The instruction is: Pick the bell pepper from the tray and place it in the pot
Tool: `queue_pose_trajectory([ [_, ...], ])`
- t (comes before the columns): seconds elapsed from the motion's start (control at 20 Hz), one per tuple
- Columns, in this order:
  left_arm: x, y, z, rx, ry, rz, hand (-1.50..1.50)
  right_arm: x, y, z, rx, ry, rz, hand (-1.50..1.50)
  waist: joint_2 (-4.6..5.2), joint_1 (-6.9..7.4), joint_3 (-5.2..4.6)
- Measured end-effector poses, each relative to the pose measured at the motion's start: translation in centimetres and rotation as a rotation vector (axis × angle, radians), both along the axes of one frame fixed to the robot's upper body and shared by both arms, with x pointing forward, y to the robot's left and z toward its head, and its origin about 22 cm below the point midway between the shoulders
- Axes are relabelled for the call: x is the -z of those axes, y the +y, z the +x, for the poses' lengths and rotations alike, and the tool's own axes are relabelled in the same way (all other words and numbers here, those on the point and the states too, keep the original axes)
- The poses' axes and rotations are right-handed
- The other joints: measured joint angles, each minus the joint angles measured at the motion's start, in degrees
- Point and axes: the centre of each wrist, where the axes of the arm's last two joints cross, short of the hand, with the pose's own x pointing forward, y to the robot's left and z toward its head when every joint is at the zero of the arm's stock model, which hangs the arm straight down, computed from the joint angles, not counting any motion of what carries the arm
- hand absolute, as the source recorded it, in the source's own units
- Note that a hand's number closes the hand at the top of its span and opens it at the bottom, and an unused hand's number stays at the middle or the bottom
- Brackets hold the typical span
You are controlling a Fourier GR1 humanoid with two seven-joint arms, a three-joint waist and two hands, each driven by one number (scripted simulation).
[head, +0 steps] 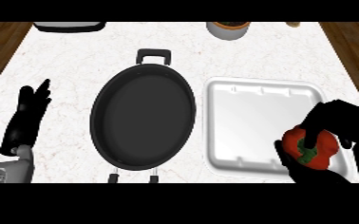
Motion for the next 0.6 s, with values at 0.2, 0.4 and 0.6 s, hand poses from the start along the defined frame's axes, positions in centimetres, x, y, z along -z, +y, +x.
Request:
queue_pose_trajectory([
  [0.2, -0.2, -0.7, 0.3, 0.007, 0.004, -0.001, 0.00, -3.0, 2.7, 0.6, -0.039, -0.003, -0.006, 1.50, 0.00, 0.40, -0.06],
  [0.4, -0.2, -1.3, 0.6, 0.009, 0.006, 0.004, 0.00, -5.8, 6.0, 0.7, -0.077, 0.020, -0.008, 1.50, -0.02, 0.62, -0.08],
  [0.6, 0.1, -0.8, 0.2, 0.009, 0.013, 0.002, 0.00, -8.2, 9.9, 1.1, -0.109, 0.067, 0.009, 1.50, -0.05, 0.87, -0.10],
])
